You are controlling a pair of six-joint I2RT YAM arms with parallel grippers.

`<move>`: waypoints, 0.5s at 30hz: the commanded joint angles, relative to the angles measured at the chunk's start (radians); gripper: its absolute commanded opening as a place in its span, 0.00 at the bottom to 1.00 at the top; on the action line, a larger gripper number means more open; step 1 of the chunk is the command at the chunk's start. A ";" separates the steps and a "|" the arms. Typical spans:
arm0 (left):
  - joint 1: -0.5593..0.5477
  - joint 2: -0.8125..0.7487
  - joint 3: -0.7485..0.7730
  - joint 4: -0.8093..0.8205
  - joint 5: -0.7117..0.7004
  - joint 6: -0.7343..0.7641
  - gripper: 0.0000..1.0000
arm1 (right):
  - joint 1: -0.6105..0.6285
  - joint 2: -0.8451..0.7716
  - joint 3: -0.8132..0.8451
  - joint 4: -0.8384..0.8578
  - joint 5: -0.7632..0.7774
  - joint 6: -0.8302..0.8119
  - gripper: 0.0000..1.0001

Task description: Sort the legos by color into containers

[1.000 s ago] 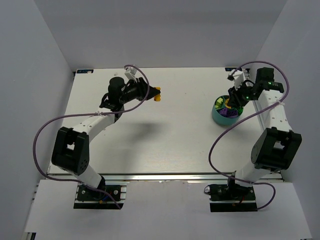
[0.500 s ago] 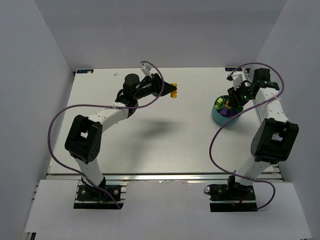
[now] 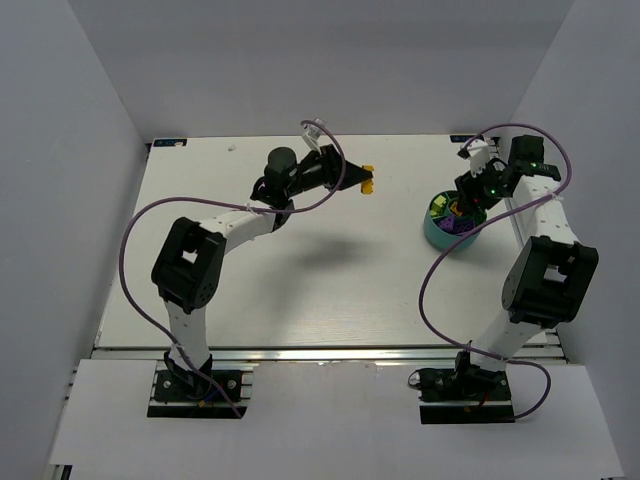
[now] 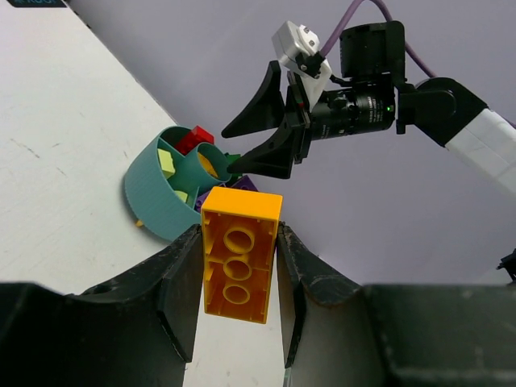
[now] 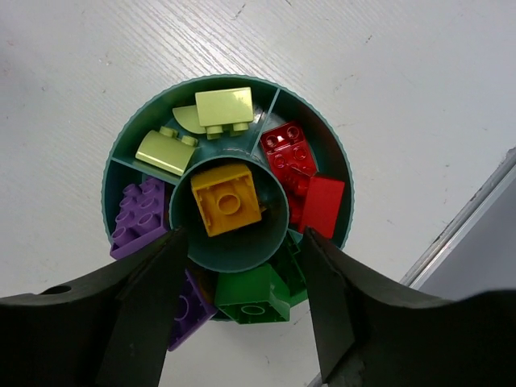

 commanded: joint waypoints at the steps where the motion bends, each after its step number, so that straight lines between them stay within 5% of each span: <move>1: -0.010 -0.008 0.042 0.061 0.015 -0.032 0.00 | -0.009 -0.001 0.041 0.010 -0.023 0.009 0.65; 6: -0.019 0.009 0.049 0.110 0.013 -0.064 0.00 | -0.015 -0.067 0.066 -0.013 -0.210 -0.009 0.66; 9: -0.026 0.032 0.049 0.176 0.002 -0.119 0.00 | -0.015 -0.174 -0.032 0.045 -0.460 -0.061 0.83; 11: -0.027 0.049 0.048 0.211 -0.014 -0.169 0.00 | -0.002 -0.280 -0.205 0.252 -0.588 0.070 0.89; 15: -0.032 0.067 0.039 0.300 -0.060 -0.248 0.00 | 0.091 -0.456 -0.500 0.669 -0.559 0.357 0.89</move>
